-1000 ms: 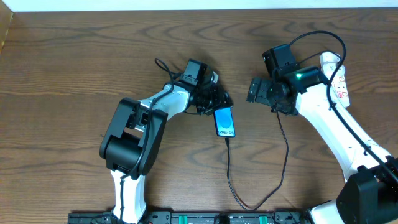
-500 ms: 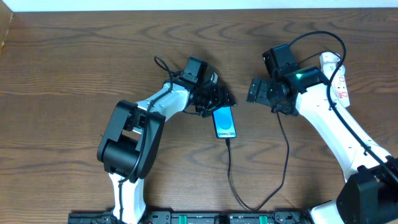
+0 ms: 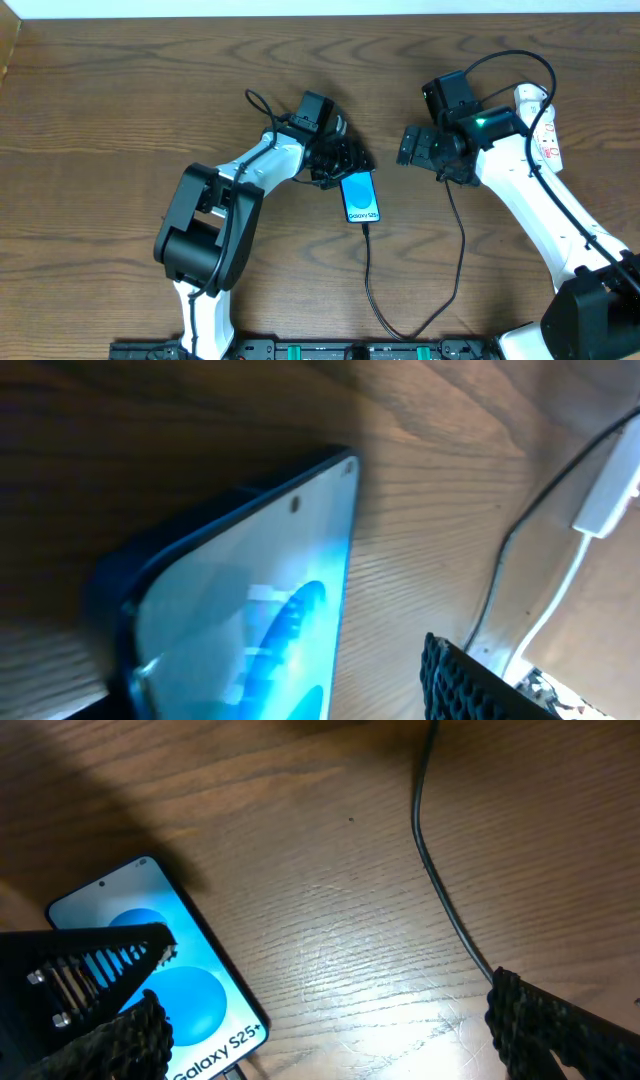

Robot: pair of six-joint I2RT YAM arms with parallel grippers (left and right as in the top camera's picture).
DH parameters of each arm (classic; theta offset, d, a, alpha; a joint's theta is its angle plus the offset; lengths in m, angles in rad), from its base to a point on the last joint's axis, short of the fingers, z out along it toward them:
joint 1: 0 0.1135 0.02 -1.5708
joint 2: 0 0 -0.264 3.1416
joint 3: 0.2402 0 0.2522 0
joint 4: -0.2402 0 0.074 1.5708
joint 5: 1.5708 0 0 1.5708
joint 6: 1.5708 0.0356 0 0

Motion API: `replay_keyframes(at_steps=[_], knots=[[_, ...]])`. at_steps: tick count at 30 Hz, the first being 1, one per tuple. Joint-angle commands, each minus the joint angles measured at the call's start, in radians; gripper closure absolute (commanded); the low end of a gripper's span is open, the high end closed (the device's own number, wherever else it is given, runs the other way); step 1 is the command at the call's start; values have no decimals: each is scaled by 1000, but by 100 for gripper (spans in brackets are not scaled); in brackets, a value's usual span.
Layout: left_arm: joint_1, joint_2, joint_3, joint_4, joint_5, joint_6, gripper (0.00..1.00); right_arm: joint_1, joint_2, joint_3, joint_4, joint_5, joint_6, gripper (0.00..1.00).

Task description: Plug charger to phone and switch on socket

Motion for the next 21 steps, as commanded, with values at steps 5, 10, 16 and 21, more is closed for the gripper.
replay_keyframes(at_steps=[5, 10, 16, 21], knots=[[4, 55, -40, -78, -229, 14, 33, 5, -19, 5, -1, 15, 11, 1], [4, 55, -40, -81, -229, 14, 34, 5, -19, 5, -1, 15, 11, 1], [4, 55, -40, -81, -229, 14, 34, 5, -19, 5, -2, 15, 10, 1], [4, 55, -40, -82, -252, 18, 33, 5, -19, 5, -2, 15, 10, 1]])
